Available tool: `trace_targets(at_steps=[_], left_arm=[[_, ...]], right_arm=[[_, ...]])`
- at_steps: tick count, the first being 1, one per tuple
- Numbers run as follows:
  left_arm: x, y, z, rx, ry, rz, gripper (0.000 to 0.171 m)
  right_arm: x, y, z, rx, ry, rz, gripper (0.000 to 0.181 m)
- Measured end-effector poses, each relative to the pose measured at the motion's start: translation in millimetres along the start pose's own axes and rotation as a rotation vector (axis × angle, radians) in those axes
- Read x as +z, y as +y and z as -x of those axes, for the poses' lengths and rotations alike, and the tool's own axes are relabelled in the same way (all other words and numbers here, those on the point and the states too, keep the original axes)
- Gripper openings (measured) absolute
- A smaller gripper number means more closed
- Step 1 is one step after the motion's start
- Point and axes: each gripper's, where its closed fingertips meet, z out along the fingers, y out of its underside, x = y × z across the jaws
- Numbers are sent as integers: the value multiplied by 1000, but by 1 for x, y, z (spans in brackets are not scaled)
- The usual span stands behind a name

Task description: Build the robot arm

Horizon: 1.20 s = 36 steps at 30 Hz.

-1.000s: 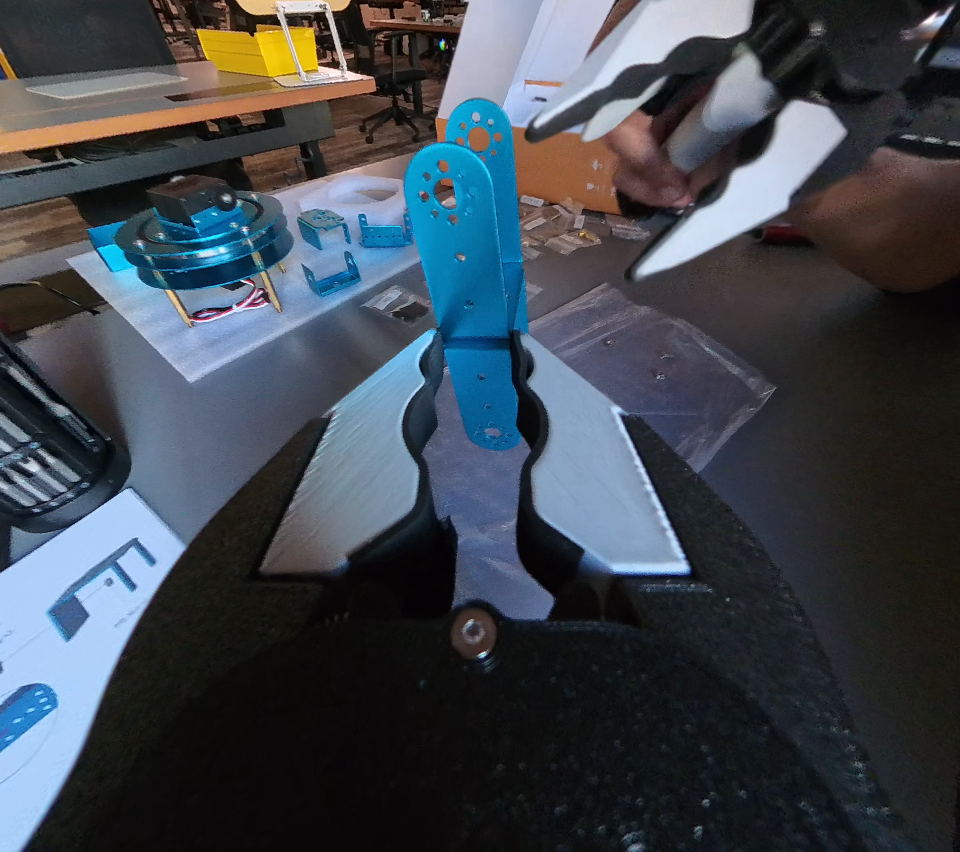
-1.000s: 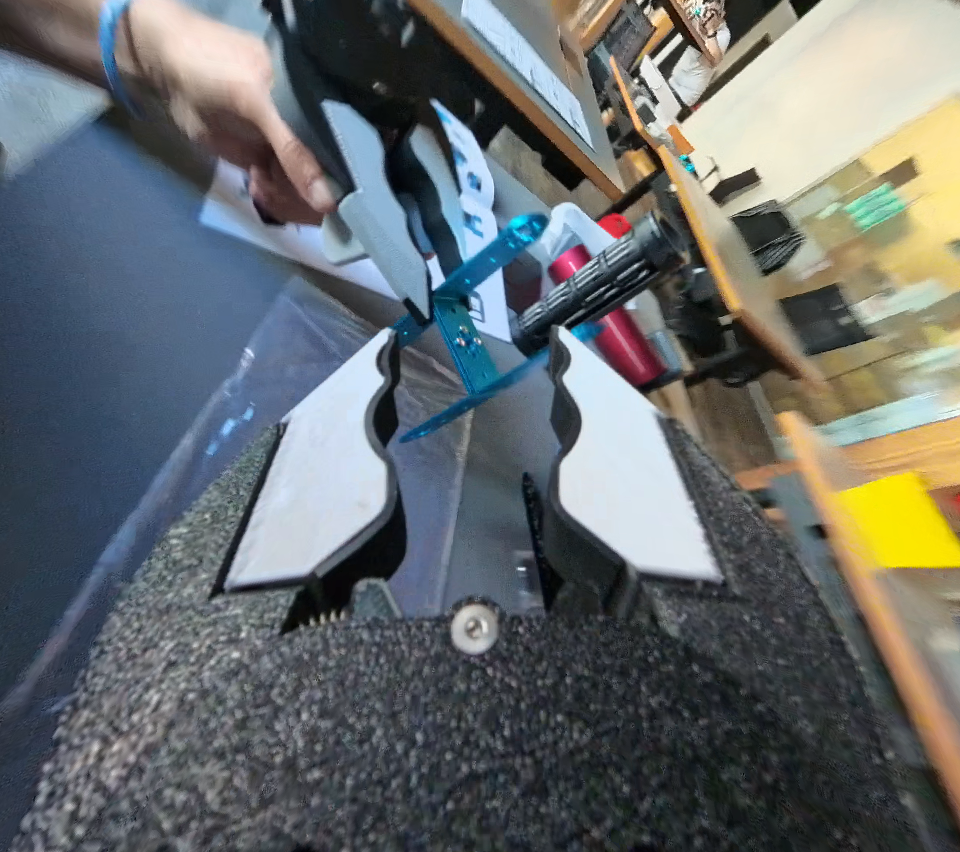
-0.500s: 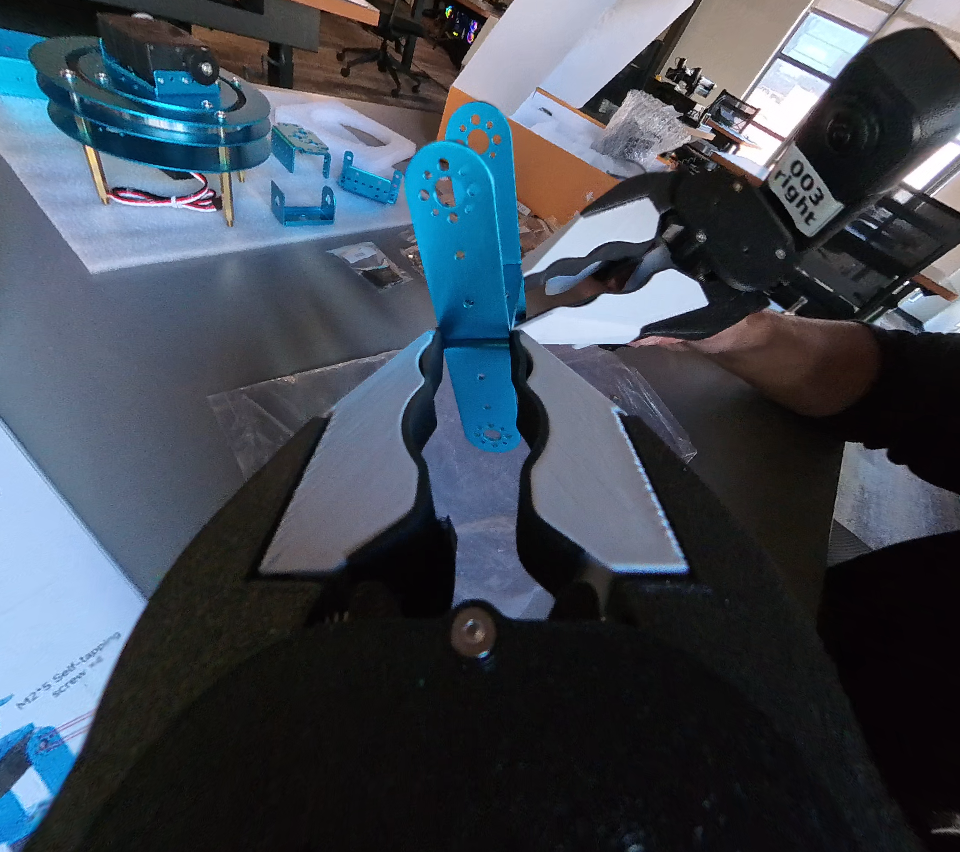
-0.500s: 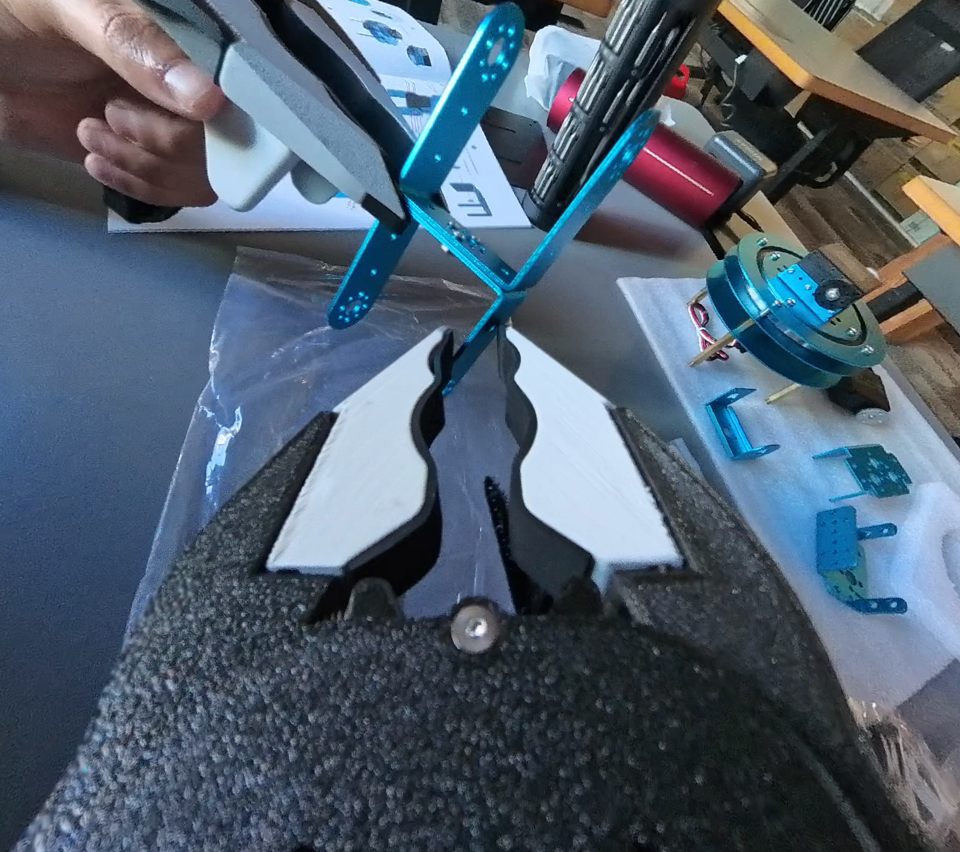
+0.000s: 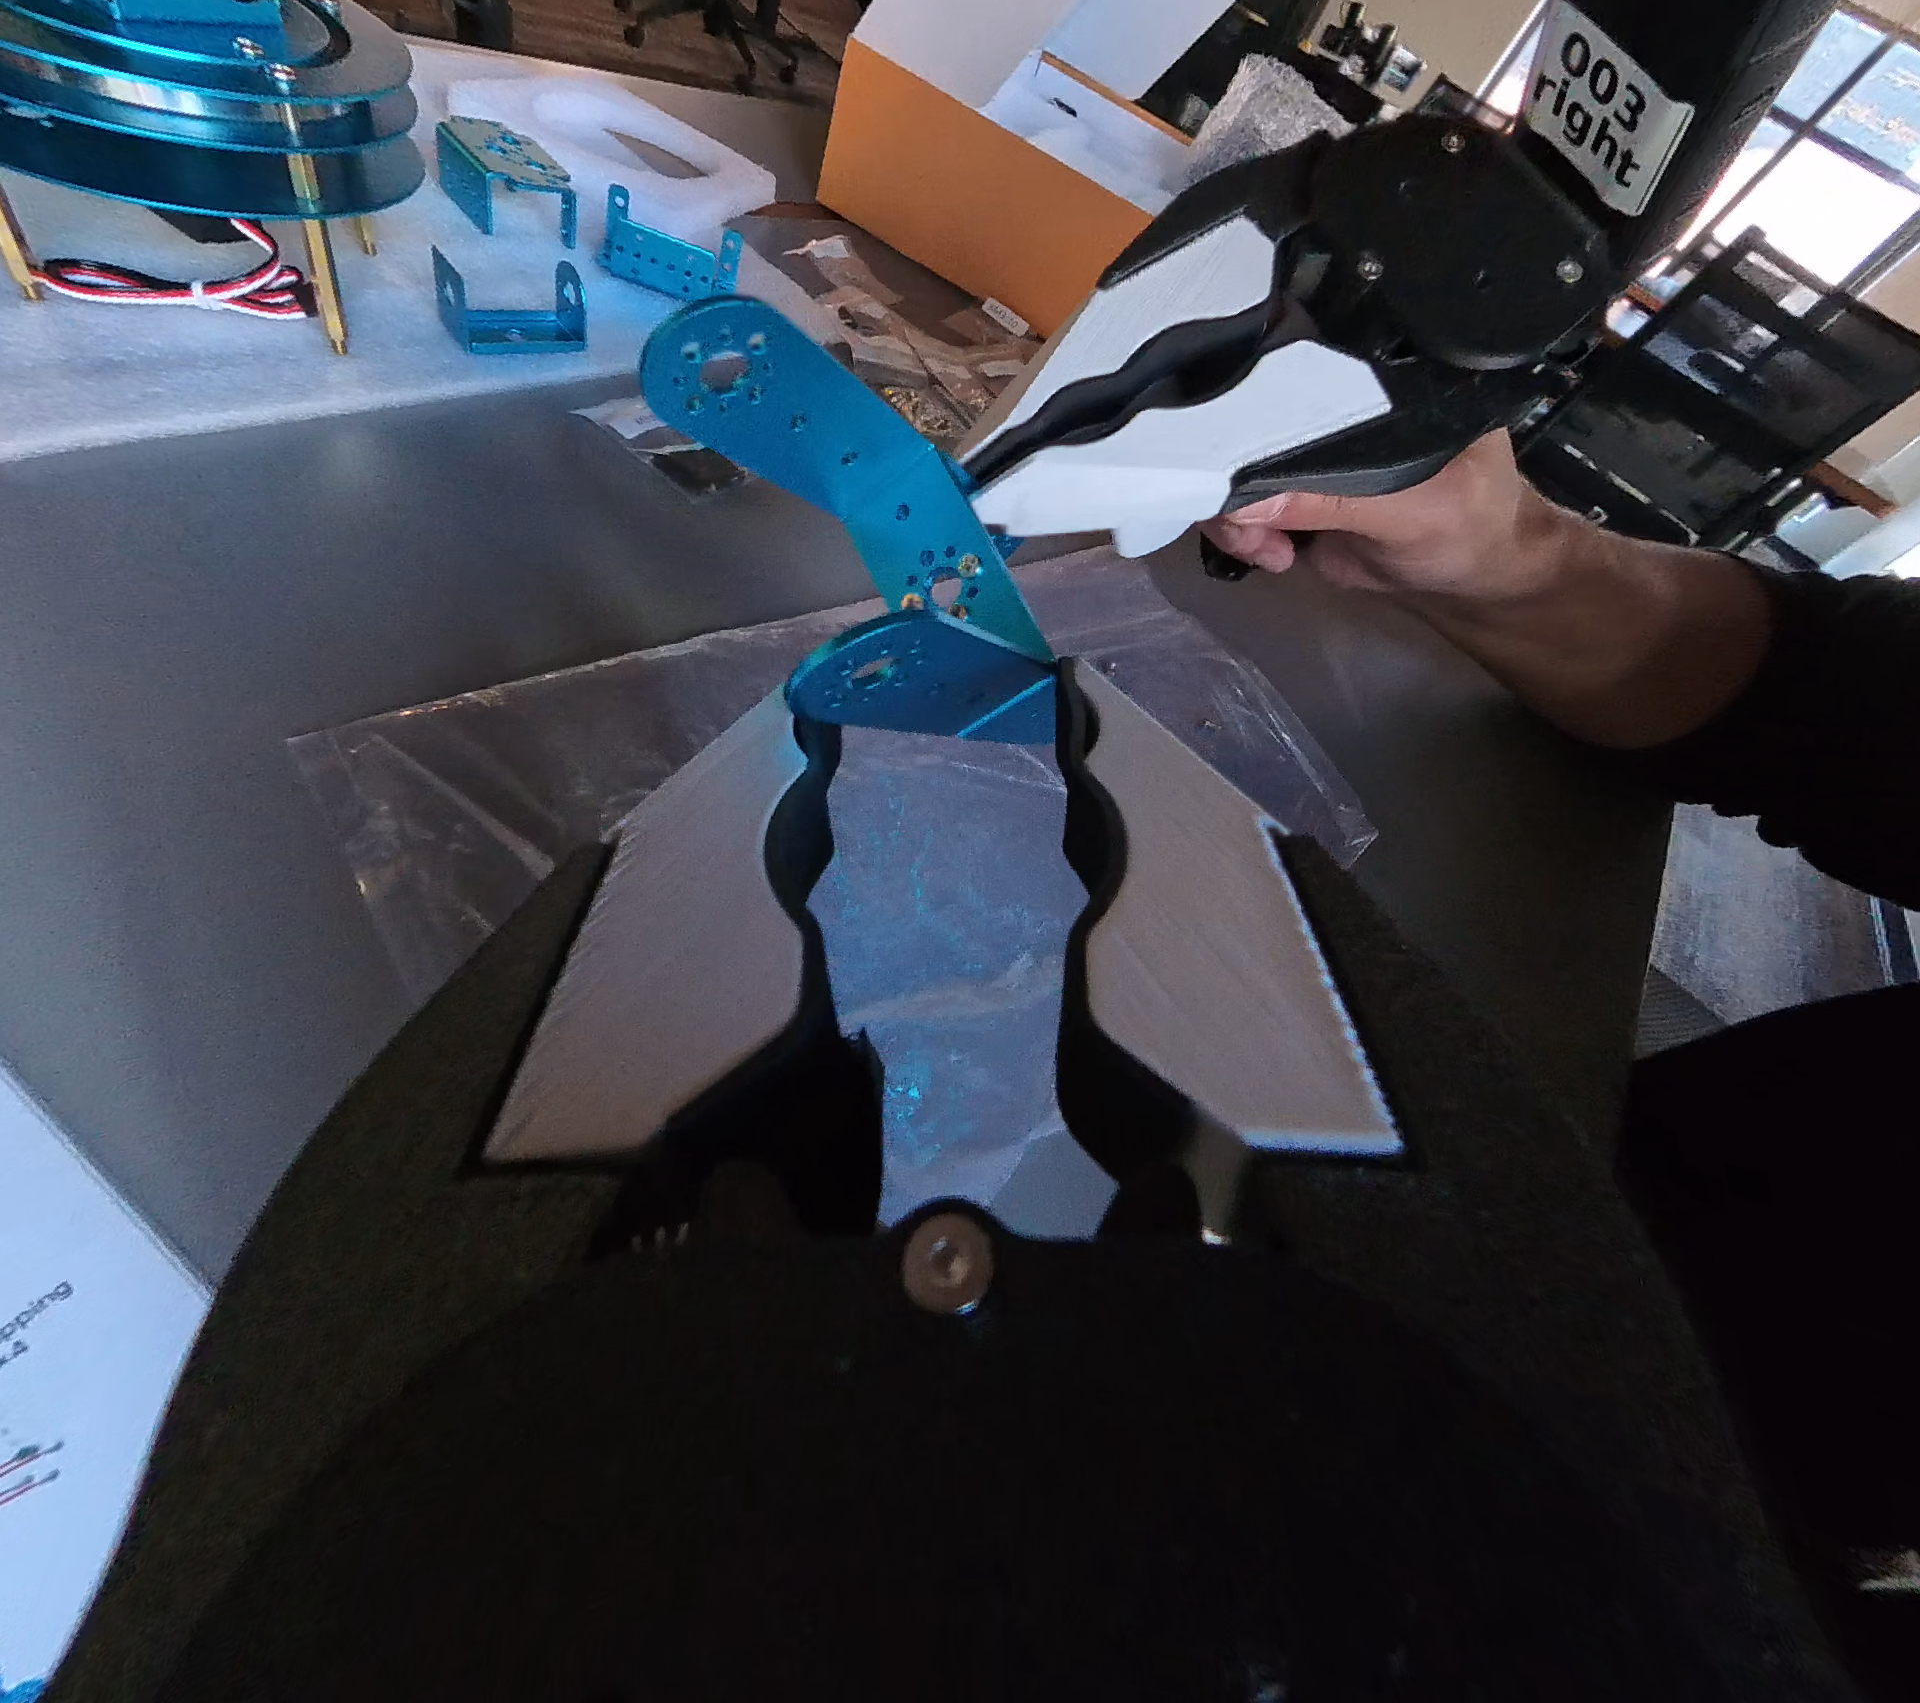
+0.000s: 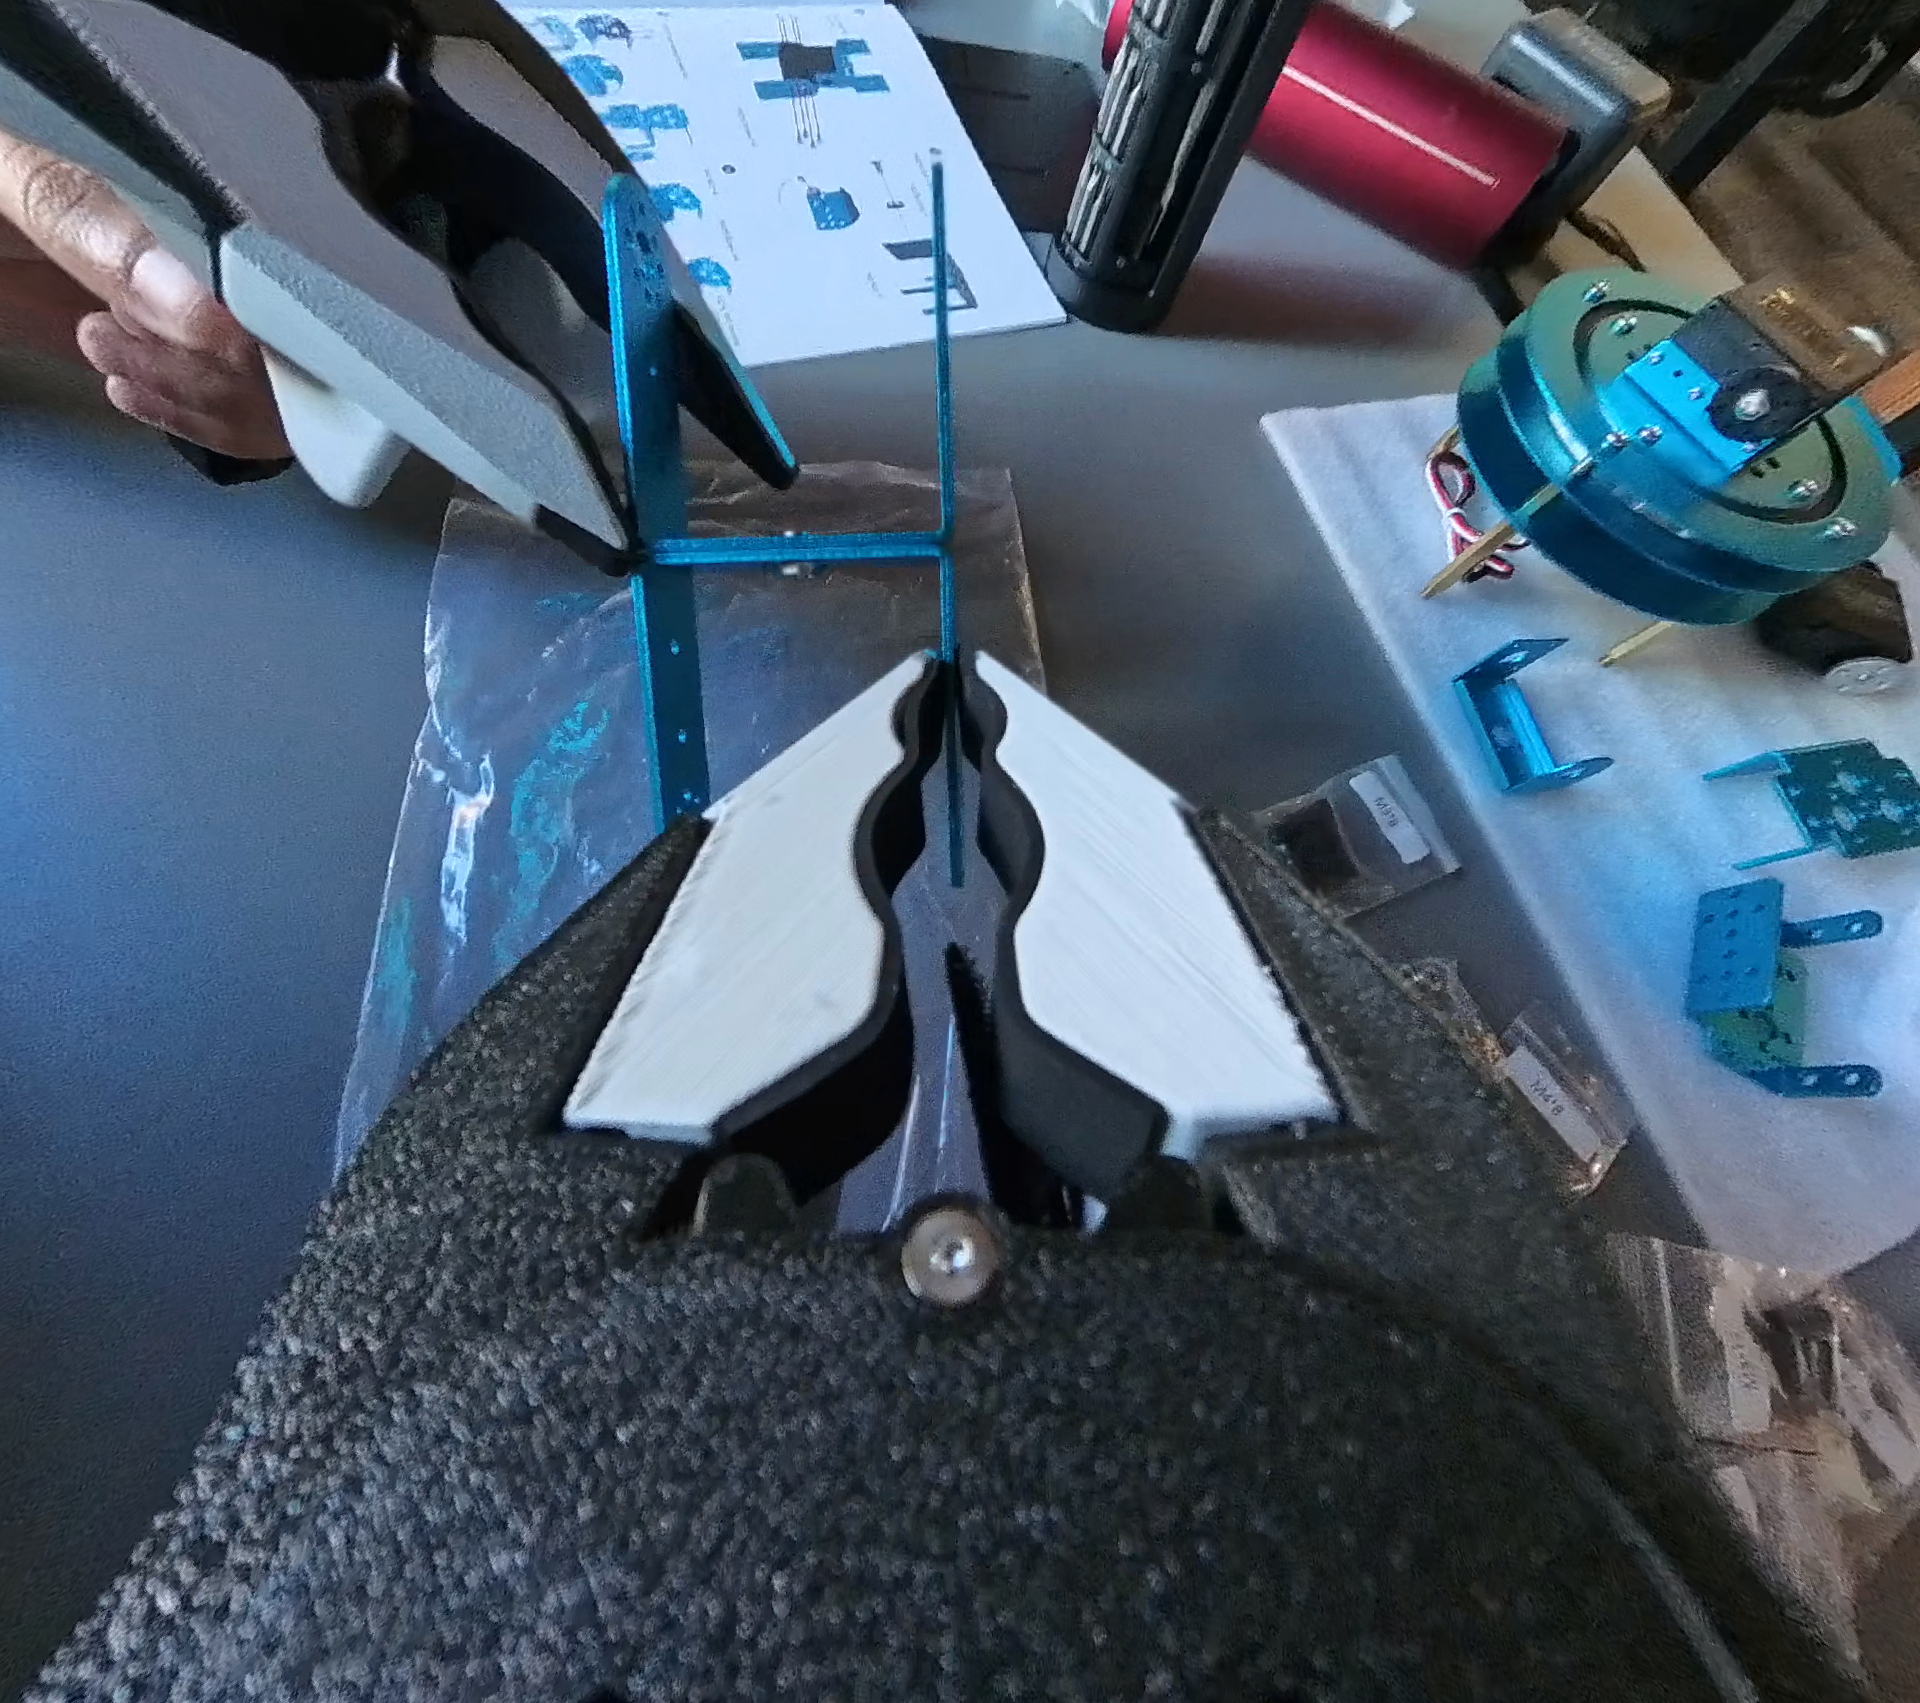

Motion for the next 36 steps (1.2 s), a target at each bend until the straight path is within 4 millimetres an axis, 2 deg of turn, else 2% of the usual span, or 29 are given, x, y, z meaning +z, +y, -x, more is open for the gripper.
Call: trace_targets(at_steps=[6,10,13,17,20,25,29,34,36], left_arm=[[-5,8,10,52,-48,20,43],[-14,19,19,180,-107,77,45],[-15,27,16,340,-113,142,44],[-4,35,5,538,-54,227,39],[5,30,-2,535,46,254,36],[25,18,6,614,165,314,33],[44,22,10,697,275,408,33],[58,31,7,655,432,461,34],[59,28,6,635,452,423,34]], right_arm=[[-1,6,-3,-67,49,59,2],[-1,26,-3,-84,38,173,2],[-3,39,1,-78,0,246,2],[-7,53,9,-82,-55,325,1],[-10,65,16,-93,-110,376,1],[-12,79,15,-34,-189,379,2],[-9,85,17,8,-243,378,1],[-5,85,18,46,-274,338,2],[-9,80,13,77,-275,304,16]])
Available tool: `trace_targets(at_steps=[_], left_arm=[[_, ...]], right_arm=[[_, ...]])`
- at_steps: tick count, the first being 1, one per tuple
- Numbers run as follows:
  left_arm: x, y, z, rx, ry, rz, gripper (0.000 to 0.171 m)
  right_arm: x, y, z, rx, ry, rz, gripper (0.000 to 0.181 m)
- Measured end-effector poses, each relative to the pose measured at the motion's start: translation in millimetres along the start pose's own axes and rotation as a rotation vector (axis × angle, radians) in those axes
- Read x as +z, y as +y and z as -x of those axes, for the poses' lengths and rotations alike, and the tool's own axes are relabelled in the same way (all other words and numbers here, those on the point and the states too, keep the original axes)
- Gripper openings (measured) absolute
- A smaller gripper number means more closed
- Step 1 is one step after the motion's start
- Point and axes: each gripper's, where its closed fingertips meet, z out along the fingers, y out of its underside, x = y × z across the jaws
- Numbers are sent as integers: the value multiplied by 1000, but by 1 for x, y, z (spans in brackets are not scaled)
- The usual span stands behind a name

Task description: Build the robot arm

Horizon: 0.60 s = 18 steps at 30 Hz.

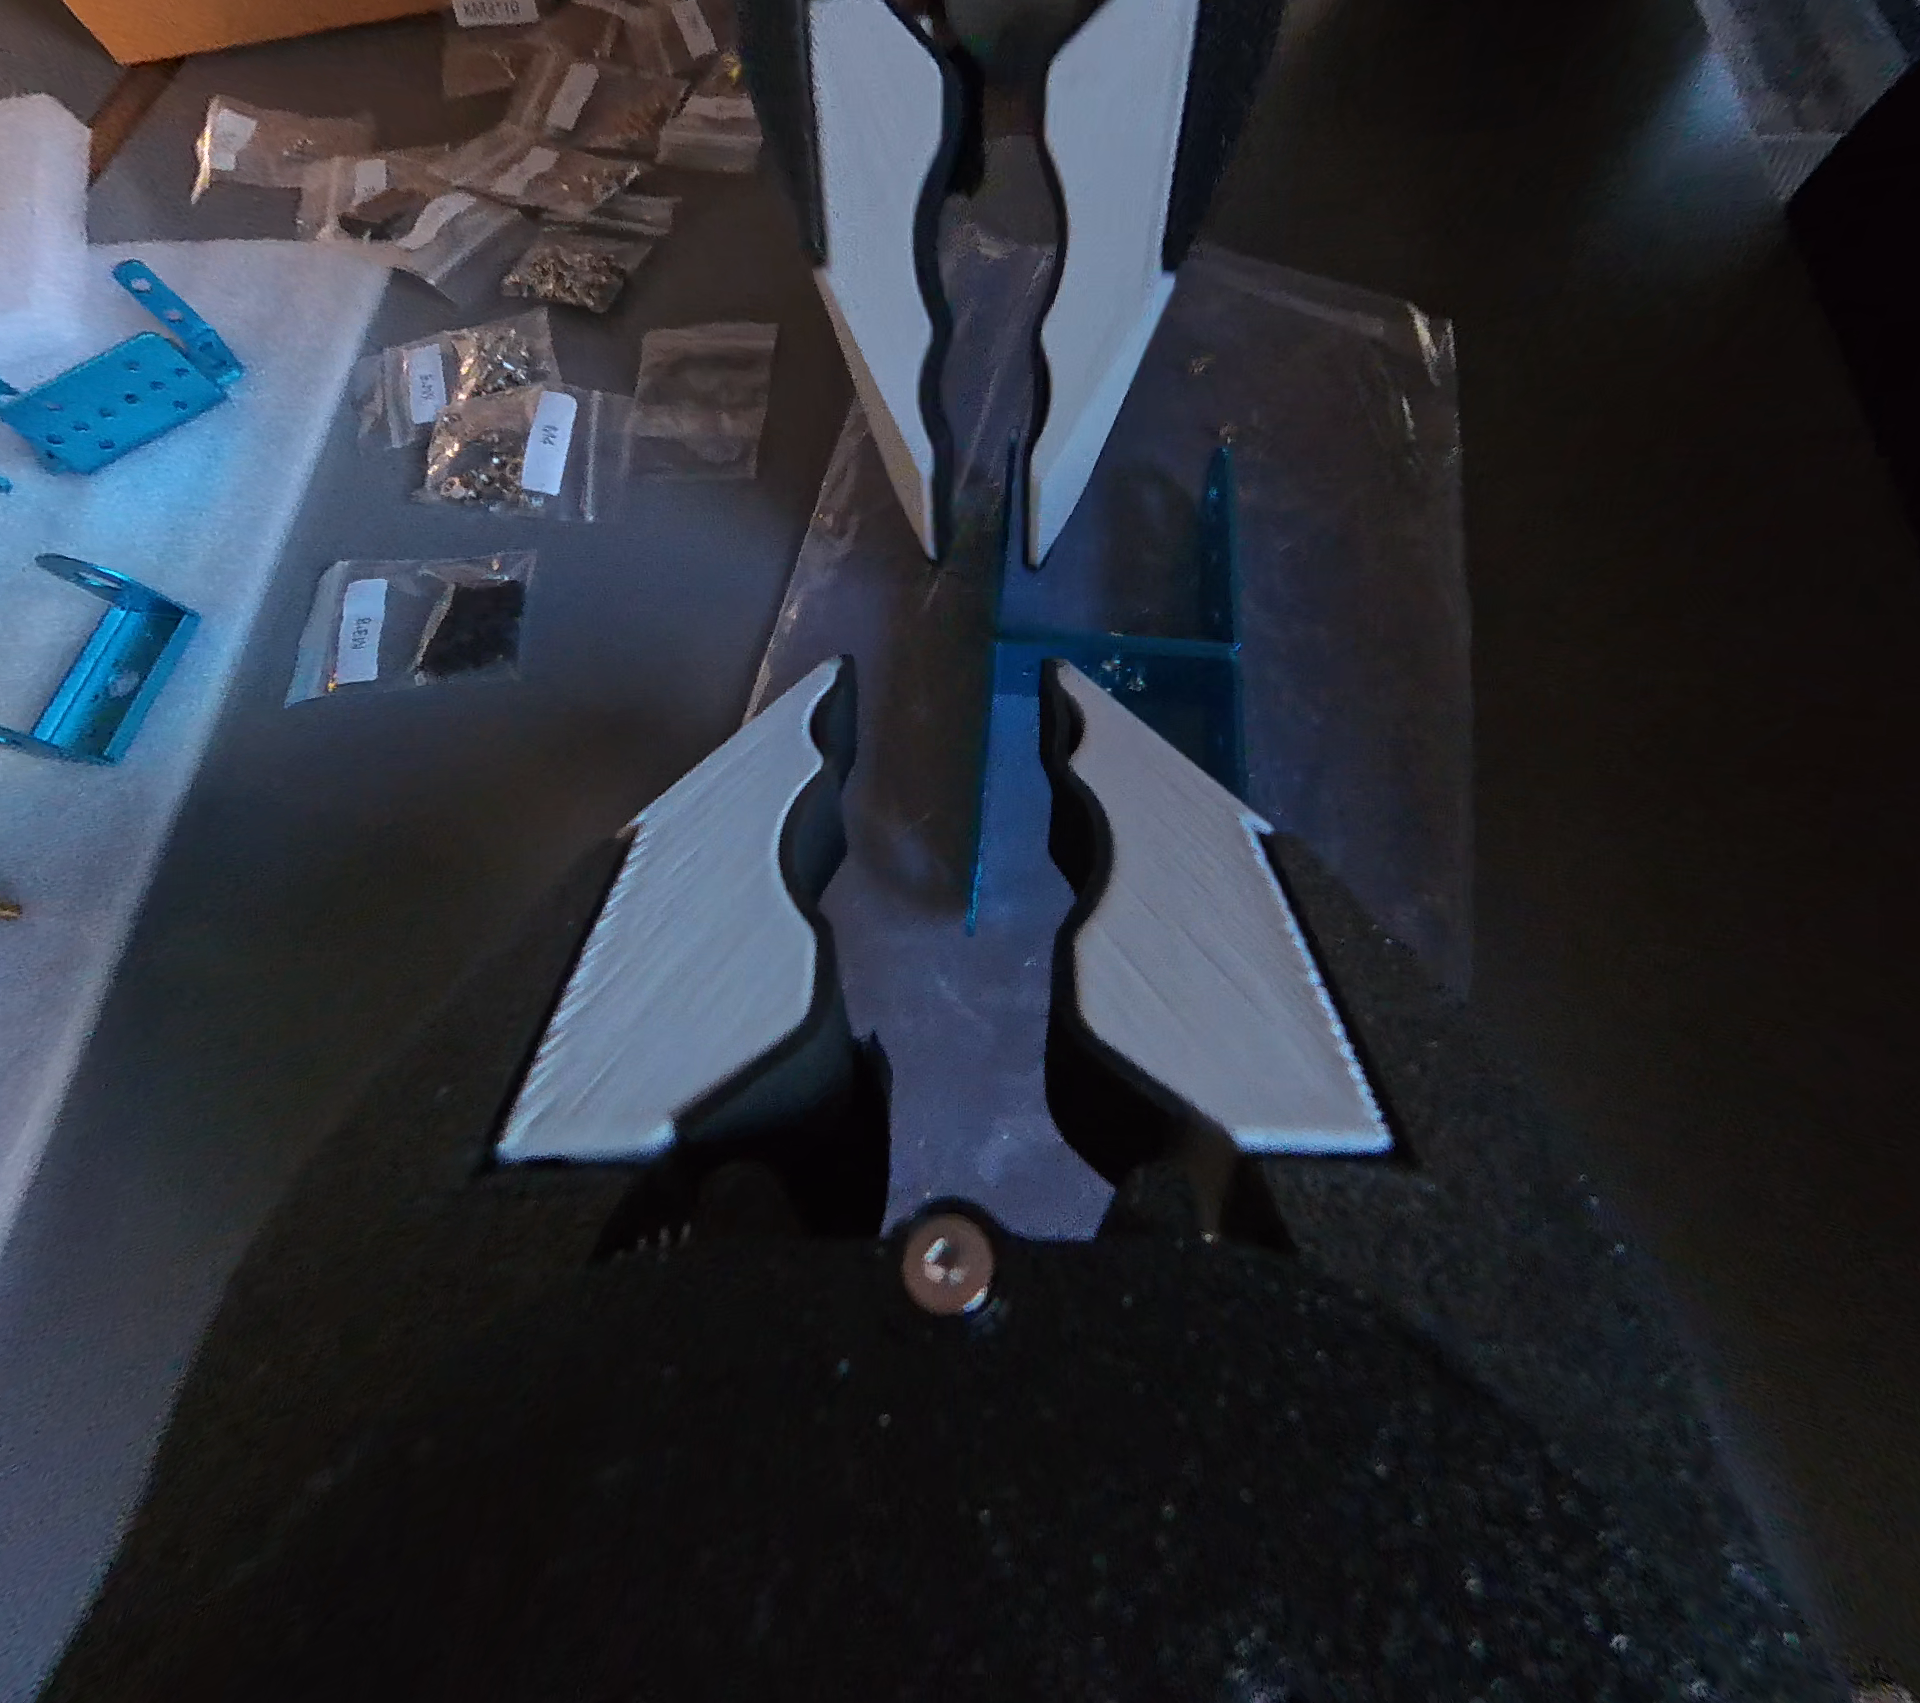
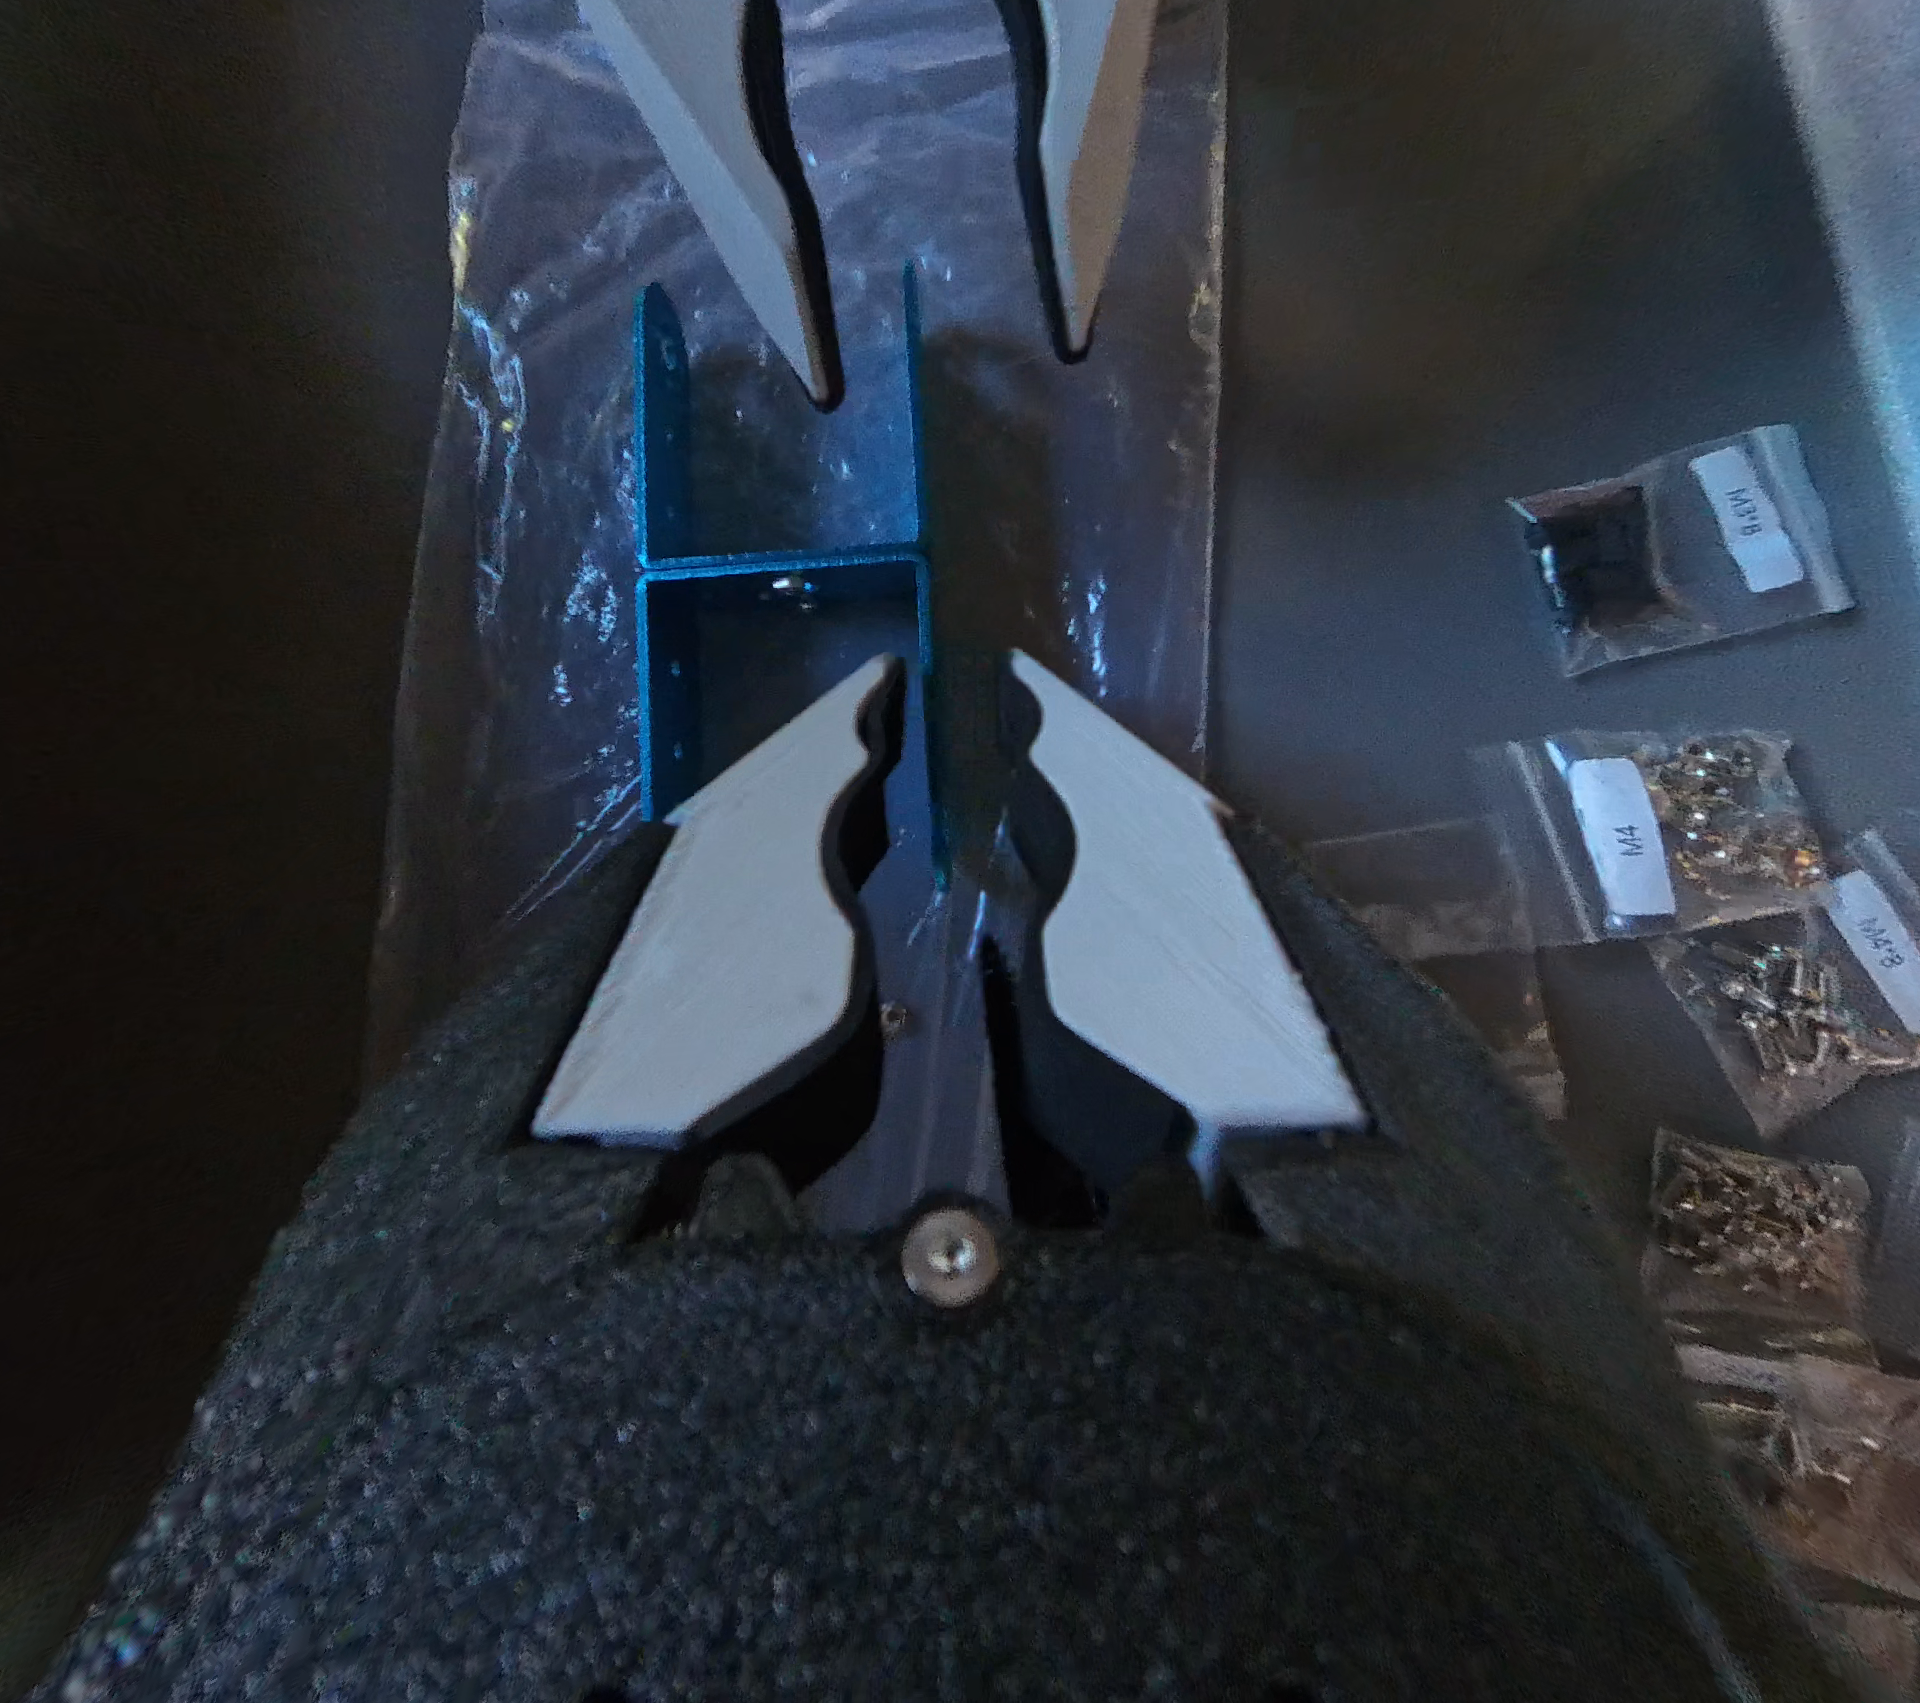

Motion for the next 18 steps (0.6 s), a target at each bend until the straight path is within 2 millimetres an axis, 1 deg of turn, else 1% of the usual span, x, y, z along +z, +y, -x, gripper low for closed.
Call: trace_targets(at_steps=[1,3,4,5,7,9,10,11,13,16,18], left_arm=[[-3,-1,0,-2,-5,-11,34],[-11,-6,2,25,-55,-37,34],[-14,-8,2,27,-72,-65,33],[-16,-8,1,17,-73,-81,32],[-15,0,3,-5,-85,-82,32],[-13,13,4,-4,-85,-33,32],[-13,17,7,3,-100,-15,32],[-13,19,7,9,-102,-6,32],[-13,16,5,11,-98,-17,32],[-12,16,2,40,-108,1,32],[-11,16,0,66,-124,13,32]], right_arm=[[-7,-3,1,11,-18,-27,23],[-27,-5,2,12,-35,-97,24],[-37,-3,4,5,-41,-124,22],[-45,4,10,-4,-61,-131,19],[-53,24,28,-15,-115,-103,20],[-51,43,39,-34,-88,-75,20],[-47,51,44,-45,-77,-43,22],[-45,56,51,-56,-82,-25,23],[-40,57,59,-77,-83,-9,21],[-29,59,61,-111,-75,48,20],[-24,64,56,-124,-41,88,18]])
